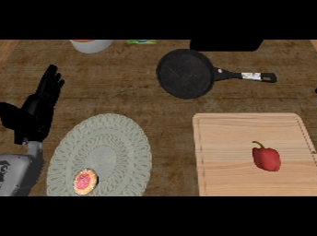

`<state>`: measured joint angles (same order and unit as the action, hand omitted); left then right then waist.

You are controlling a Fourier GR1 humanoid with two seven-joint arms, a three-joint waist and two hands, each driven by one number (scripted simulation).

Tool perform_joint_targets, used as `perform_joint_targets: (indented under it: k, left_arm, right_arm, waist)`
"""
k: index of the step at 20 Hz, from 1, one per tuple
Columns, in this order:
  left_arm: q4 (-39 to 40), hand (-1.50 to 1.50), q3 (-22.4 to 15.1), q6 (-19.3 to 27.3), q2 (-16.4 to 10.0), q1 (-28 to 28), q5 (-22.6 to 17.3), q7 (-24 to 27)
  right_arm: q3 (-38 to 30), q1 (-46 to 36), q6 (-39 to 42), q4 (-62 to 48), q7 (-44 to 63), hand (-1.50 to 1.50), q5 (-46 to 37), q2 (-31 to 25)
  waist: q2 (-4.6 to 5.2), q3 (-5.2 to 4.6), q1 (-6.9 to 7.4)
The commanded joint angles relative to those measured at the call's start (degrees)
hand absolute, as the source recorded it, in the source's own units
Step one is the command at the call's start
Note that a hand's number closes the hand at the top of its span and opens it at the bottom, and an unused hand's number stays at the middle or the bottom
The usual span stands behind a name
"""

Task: Pick the bell pepper from the cutting board and place it in the pan

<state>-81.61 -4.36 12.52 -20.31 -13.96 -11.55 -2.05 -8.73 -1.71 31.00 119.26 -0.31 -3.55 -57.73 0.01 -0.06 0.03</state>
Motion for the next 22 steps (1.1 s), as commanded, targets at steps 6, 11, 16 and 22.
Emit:
perform_joint_targets:
  k: [6,11,16,22]
  left_arm:
    - [-3.2,0.00,0.7,-1.3,1.4,2.6,1.8,-0.9]
    - [-6.3,0.00,1.7,-2.2,1.5,2.5,2.6,-3.9]
    - [-3.3,0.00,2.4,-1.7,3.5,1.9,4.6,-2.1]
    - [-1.0,0.00,3.3,-3.0,4.9,0.3,5.9,-1.3]
  right_arm:
    - [8.8,3.6,2.3,11.0,11.5,-1.50,-8.9,8.6]
    - [9.1,-2.2,4.3,2.5,11.4,-1.50,-12.9,12.9]
    - [7.2,5.2,3.9,5.4,8.9,-1.50,-20.6,14.7]
    - [11.2,-4.4,8.2,-6.3,6.4,-1.50,-25.1,17.2]
  waist:
    - [-0.12,0.05,-0.15]
    - [-0.05,0.07,0.27]
    - [-0.10,0.07,-0.34]
    - [0.04,0.06,0.16]
